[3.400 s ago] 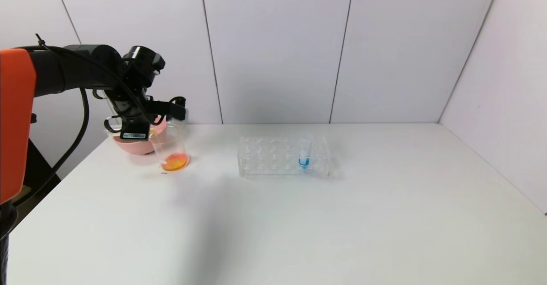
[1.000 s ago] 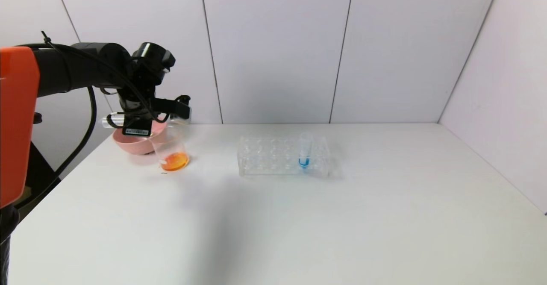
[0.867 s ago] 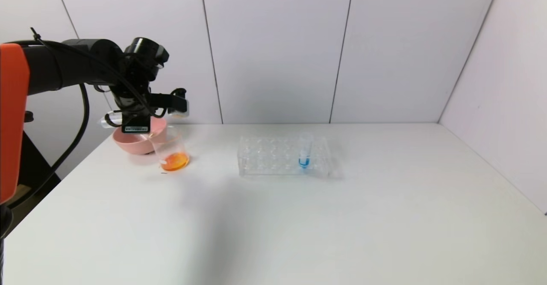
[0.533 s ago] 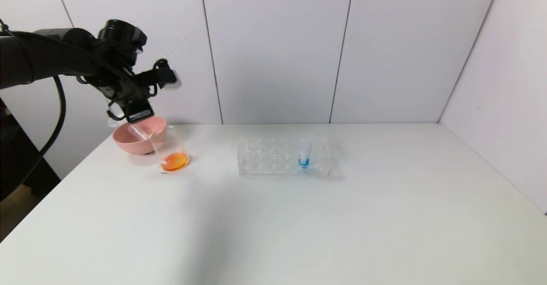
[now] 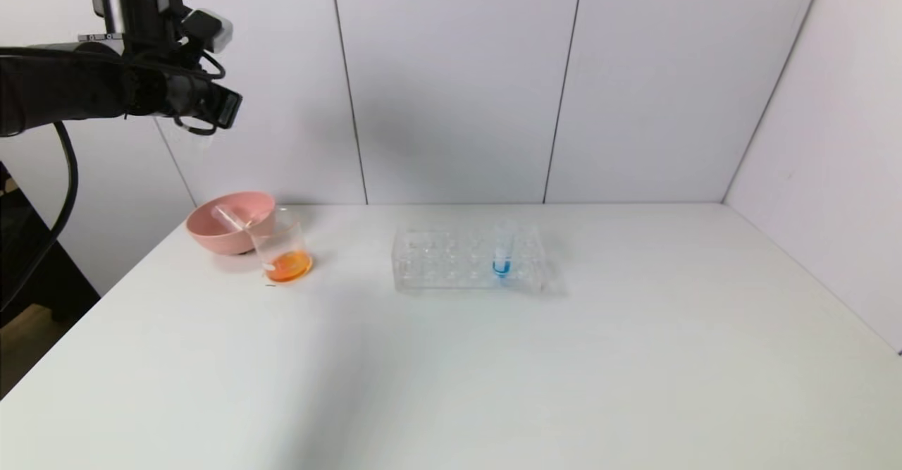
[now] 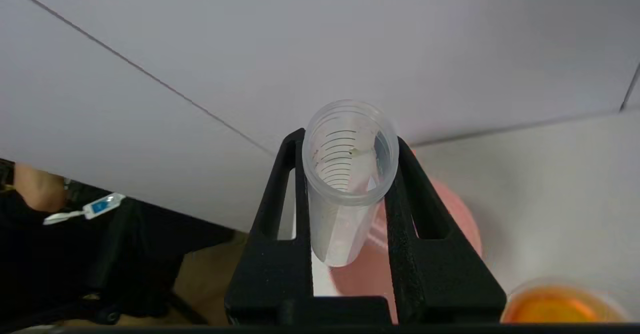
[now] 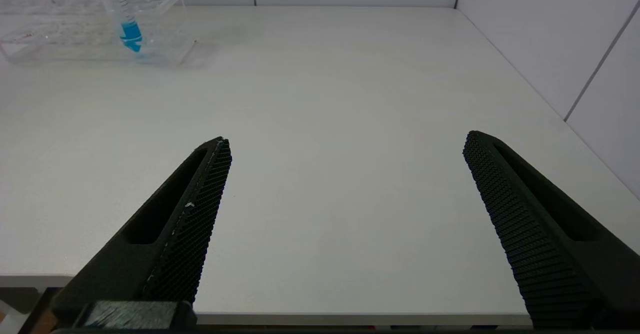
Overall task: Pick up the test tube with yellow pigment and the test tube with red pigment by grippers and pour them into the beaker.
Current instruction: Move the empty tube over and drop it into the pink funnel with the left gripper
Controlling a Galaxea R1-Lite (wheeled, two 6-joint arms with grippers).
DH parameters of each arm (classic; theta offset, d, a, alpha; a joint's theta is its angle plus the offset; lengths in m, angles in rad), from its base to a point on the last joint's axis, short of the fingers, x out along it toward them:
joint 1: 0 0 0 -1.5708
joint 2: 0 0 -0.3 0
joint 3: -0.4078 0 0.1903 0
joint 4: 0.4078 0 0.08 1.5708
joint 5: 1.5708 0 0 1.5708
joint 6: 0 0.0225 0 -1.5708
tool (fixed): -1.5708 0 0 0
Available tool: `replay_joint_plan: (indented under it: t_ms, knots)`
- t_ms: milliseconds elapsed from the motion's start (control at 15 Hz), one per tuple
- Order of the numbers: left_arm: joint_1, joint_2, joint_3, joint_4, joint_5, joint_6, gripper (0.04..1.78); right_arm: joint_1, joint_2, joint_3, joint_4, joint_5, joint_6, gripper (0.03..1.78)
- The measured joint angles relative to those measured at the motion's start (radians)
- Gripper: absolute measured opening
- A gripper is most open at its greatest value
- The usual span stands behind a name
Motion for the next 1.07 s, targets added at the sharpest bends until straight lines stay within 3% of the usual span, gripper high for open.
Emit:
replay_joint_plan:
  t_ms: [200,467,867,1067]
  knots:
    - [0.000,0.020,0.045,-0.097,0.012,-0.221,0.44,0.000,0.000,0.000,0.000,0.000,0.000,1.70]
    - [0.014,0.036,0.136,-0.137,0.025,-0.355,0.44,0.000,0.000,0.000,0.000,0.000,0.000,1.70]
    - [0.065,0.067,0.322,-0.367,0.019,-0.405,0.44,0.000,0.000,0.000,0.000,0.000,0.000,1.70]
    - [0.081,0.091,0.358,-0.387,0.005,-0.405,0.44,0.000,0.000,0.000,0.000,0.000,0.000,1.70]
